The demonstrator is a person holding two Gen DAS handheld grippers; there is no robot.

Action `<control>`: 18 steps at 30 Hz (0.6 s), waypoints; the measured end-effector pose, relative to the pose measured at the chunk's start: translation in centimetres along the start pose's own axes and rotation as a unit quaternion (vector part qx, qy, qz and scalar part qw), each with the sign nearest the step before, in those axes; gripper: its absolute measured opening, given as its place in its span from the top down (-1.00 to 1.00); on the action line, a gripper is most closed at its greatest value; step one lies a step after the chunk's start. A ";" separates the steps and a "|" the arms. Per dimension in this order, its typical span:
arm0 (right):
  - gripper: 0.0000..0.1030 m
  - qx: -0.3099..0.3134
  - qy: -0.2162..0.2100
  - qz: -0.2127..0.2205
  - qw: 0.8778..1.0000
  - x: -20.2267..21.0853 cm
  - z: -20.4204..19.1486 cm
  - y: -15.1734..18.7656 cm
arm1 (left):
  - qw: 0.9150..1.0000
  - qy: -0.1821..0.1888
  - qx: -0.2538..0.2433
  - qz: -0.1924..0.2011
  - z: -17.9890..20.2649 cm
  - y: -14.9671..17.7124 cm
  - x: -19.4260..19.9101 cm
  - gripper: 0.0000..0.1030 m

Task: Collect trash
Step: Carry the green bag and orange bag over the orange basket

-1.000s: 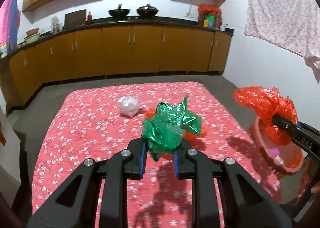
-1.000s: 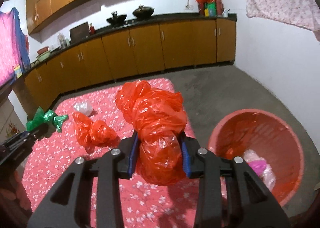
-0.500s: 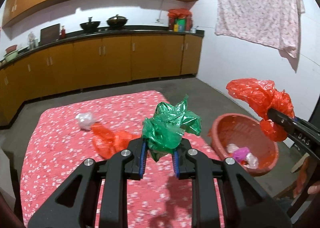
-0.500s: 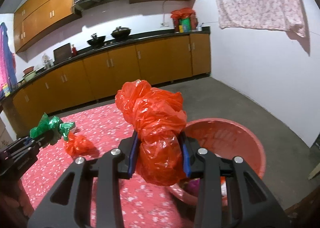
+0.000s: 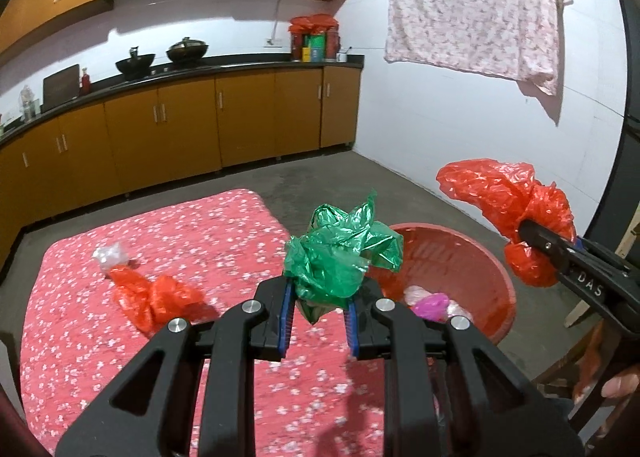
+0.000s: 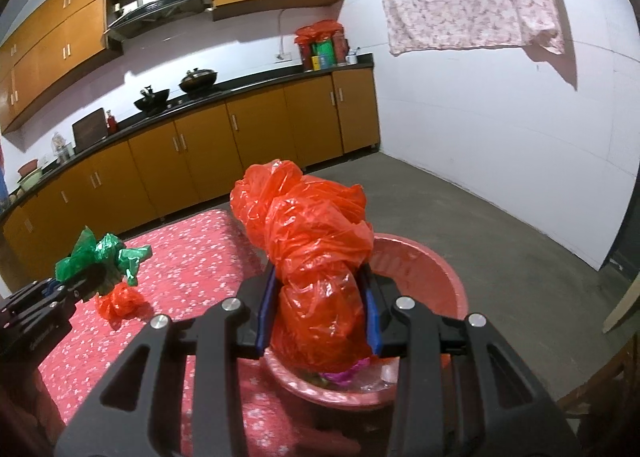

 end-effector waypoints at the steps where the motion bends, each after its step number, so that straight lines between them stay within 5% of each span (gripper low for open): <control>1: 0.30 -0.002 0.003 -0.001 1.000 -0.1 0.4 0.1 | 1.000 0.003 -0.001 -0.001 0.3 -0.1 -0.2 0.59; 18: 0.30 -0.038 0.036 -0.023 0.998 -2.1 4.4 0.7 | 0.998 0.061 -0.002 -0.030 4.5 -0.2 -4.5 0.59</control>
Point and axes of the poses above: each gripper's, at about its wrist camera, not at the fingertips, and x roughly against the way its jaws point, z to its right, y to its underside, the point moved 4 cm from there along -x, roughly the way its jaws point, and after that the axes turned 14 degrees about y, right-handed, at the moved point
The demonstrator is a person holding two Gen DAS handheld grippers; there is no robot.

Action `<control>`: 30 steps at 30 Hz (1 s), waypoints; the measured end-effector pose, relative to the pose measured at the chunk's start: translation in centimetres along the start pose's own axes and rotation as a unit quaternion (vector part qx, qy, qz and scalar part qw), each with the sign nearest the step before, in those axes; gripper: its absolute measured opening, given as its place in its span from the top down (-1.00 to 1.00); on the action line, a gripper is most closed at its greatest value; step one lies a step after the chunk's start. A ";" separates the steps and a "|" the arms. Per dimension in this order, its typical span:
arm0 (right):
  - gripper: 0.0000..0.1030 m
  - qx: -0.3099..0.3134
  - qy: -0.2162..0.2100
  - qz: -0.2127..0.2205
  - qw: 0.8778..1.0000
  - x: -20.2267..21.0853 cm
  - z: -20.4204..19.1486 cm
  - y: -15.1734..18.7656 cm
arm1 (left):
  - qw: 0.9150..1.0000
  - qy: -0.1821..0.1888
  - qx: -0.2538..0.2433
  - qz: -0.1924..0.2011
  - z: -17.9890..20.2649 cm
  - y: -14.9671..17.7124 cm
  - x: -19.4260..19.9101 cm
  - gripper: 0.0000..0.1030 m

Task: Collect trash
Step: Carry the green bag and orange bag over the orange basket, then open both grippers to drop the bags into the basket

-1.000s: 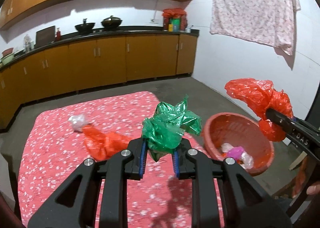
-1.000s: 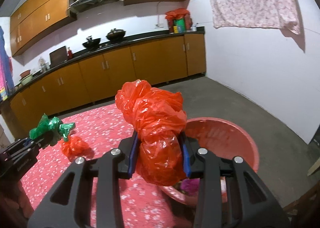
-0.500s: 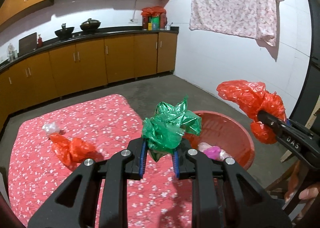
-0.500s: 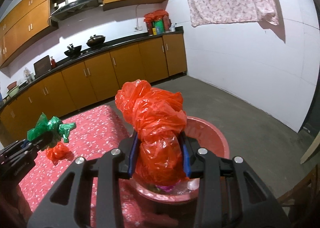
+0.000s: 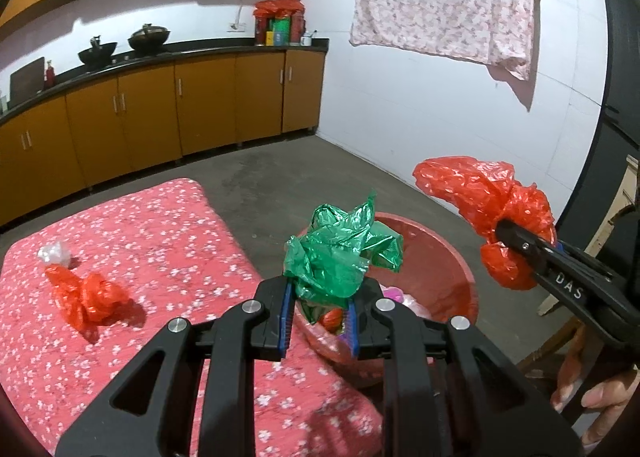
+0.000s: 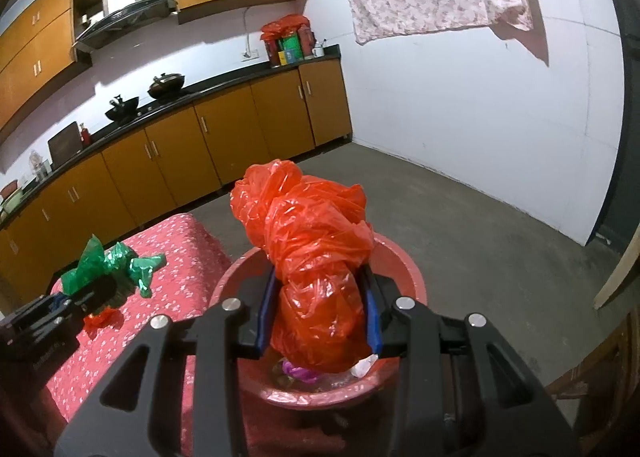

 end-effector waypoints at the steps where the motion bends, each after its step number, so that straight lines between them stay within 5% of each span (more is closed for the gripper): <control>1: 0.30 -0.004 0.001 -0.002 1.000 -0.3 0.2 -0.1 | 1.000 0.003 0.000 -0.001 0.2 0.0 -0.4 0.59; 23: 0.19 -0.031 -0.003 -0.024 0.999 -6.3 0.5 -0.8 | 0.998 0.037 0.017 -0.051 1.5 -0.3 -10.4 0.56; 27: 0.08 -0.035 -0.012 -0.032 0.999 -7.3 0.6 -0.5 | 0.997 0.037 0.027 -0.065 0.9 0.5 -11.3 0.19; 30: -0.02 -0.035 -0.017 -0.038 0.999 -7.6 0.4 0.0 | 0.997 0.031 0.032 -0.067 0.5 0.9 -11.4 0.13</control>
Point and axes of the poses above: each gripper's, at about its wrist camera, not at the fingertips, and x roughly against the way its jaws point, z to its right, y to its underside, the point moved 4 cm from there along -x, roughly the way its jaws point, and after that the axes turned 14 degrees about y, right-handed, at the moved point
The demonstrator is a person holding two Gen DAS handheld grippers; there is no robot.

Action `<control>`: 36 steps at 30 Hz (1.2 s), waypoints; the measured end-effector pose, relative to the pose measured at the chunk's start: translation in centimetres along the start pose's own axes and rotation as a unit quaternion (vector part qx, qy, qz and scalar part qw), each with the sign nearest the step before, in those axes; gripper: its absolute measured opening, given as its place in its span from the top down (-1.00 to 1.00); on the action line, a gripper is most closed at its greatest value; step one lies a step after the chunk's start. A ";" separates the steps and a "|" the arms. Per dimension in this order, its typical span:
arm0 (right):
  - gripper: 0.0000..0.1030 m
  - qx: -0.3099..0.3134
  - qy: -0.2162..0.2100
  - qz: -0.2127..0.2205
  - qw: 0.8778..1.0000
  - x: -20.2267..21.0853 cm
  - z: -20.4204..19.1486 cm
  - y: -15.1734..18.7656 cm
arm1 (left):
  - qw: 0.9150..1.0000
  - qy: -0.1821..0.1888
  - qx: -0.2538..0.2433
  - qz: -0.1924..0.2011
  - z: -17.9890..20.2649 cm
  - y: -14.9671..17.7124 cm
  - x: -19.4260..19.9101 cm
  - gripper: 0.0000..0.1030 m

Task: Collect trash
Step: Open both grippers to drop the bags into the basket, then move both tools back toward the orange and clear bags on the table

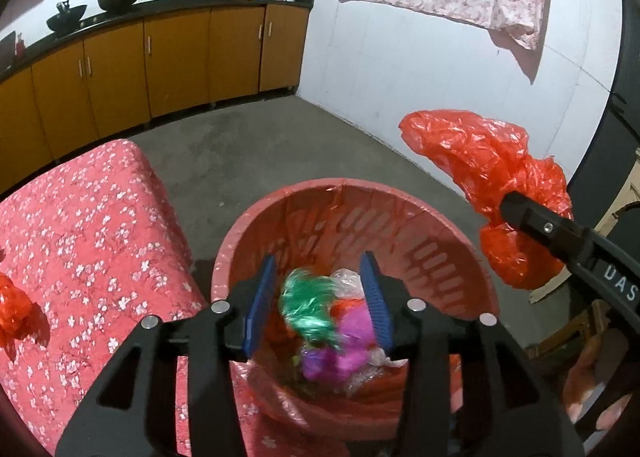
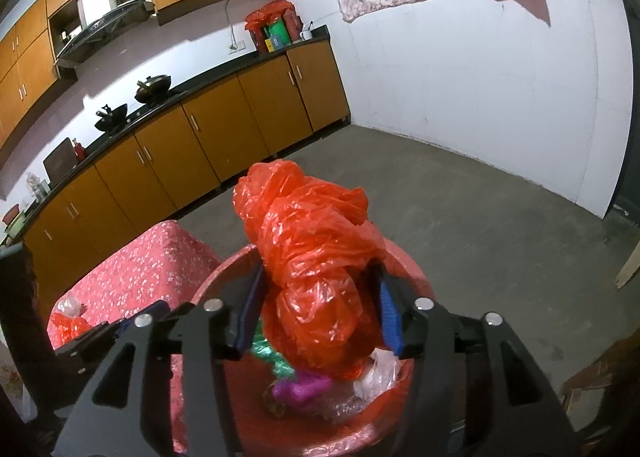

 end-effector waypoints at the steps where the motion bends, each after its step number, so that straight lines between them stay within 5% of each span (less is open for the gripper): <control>1: -0.12 0.000 -0.001 -0.002 1.000 -0.1 0.0 0.2 | 1.000 -0.002 0.002 0.000 -0.2 0.1 0.1 0.13; 7: -0.47 -0.001 -0.003 0.003 1.000 0.1 0.3 0.6 | 0.999 -0.025 0.024 0.014 -1.9 0.2 1.6 0.04; 22: -0.49 0.065 -0.020 0.019 0.997 2.5 -5.0 2.3 | 0.991 -0.101 0.041 0.076 -7.1 1.6 10.0 -0.26; 28: -0.49 0.116 -0.068 0.012 0.991 3.3 -11.2 4.1 | 0.979 -0.159 0.075 0.101 -12.1 4.0 15.6 -0.31; 36: -0.49 0.188 -0.149 -0.010 0.971 4.2 -22.8 7.9 | 0.950 -0.265 0.118 0.117 -20.7 8.8 24.0 -0.37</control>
Point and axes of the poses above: each gripper's, at about its wrist camera, not at the fingertips, and x roughly against the way its jaws point, z to its right, y to its underside, the point moved 4 cm from there along -x, roughly the way its jaws point, and after that the axes turned 14 degrees about y, right-handed, at the moved point
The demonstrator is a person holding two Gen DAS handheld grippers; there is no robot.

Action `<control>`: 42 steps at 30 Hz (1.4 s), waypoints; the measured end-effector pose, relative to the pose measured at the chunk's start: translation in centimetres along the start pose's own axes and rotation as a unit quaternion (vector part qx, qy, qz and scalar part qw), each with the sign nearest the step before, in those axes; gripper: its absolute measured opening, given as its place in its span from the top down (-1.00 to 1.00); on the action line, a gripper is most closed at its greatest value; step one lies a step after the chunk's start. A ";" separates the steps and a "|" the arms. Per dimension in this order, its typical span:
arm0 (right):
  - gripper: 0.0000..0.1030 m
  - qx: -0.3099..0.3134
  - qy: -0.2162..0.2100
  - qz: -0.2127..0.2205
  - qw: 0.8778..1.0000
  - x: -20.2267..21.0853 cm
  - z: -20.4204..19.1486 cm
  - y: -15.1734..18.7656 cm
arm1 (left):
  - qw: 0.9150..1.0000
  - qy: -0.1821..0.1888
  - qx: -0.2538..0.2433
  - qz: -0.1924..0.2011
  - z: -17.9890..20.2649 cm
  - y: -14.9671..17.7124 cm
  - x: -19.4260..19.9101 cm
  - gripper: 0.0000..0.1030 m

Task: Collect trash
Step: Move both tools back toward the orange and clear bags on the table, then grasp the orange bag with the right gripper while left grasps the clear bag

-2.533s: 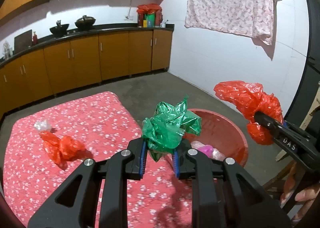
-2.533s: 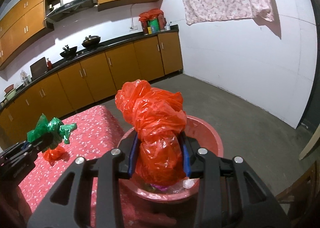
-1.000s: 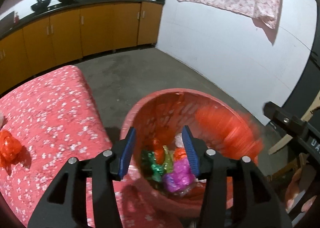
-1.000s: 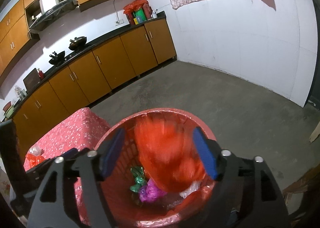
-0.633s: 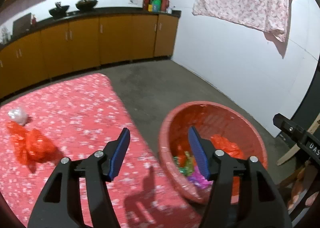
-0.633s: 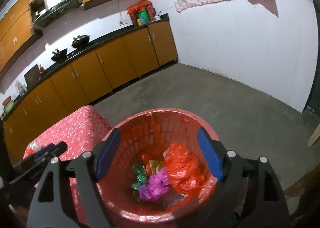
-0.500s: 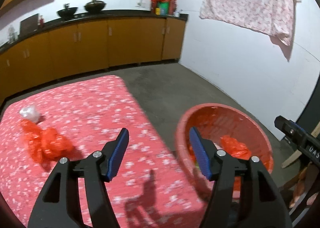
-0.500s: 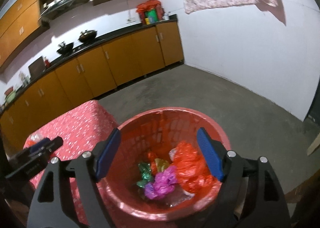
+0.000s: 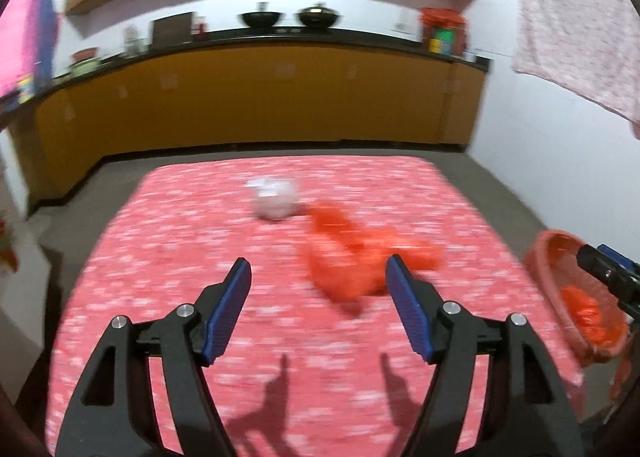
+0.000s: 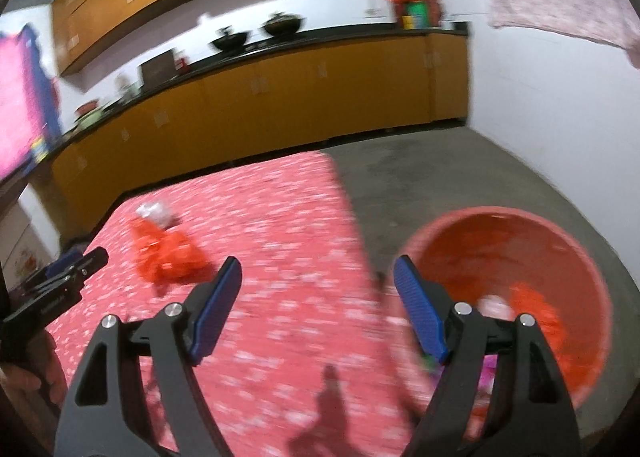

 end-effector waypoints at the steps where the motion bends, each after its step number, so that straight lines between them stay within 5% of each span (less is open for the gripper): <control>1: -0.49 0.009 -0.010 -0.003 1.000 -0.4 -1.5 -0.1 | 1.000 -0.017 0.006 0.003 -1.7 0.1 0.3 -0.38; 8: -0.64 0.075 -0.053 -0.018 0.996 -4.0 -12.4 -0.3 | 0.996 -0.083 0.030 0.018 -9.4 0.4 1.3 -0.48; 20: -0.79 0.096 -0.055 -0.073 0.991 -10.3 -18.7 -0.1 | 0.990 -0.114 0.078 0.021 -15.8 -0.1 -0.2 -0.54; 31: 0.20 0.099 -0.074 -0.088 0.988 -11.0 -18.8 0.1 | 0.991 -0.099 0.089 0.014 -15.9 -0.8 -1.9 -0.54; 38: 0.30 0.100 -0.053 -0.060 0.992 -9.8 -16.8 -0.2 | 0.995 -0.070 0.074 0.003 -13.2 -2.0 -4.5 -0.54; 42: 0.31 0.090 -0.021 -0.044 0.995 -9.3 -14.0 -0.6 | 0.997 -0.054 0.059 -0.002 -11.0 -3.0 -6.7 -0.78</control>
Point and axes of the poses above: each gripper's, at about its wrist camera, not at the fingertips, and x roughly against the way its jaws point, z to its right, y to its underside, the point moved 4 cm from there along -x, roughly the way its jaws point, and after that the axes turned 14 degrees about y, right-handed, at the moved point
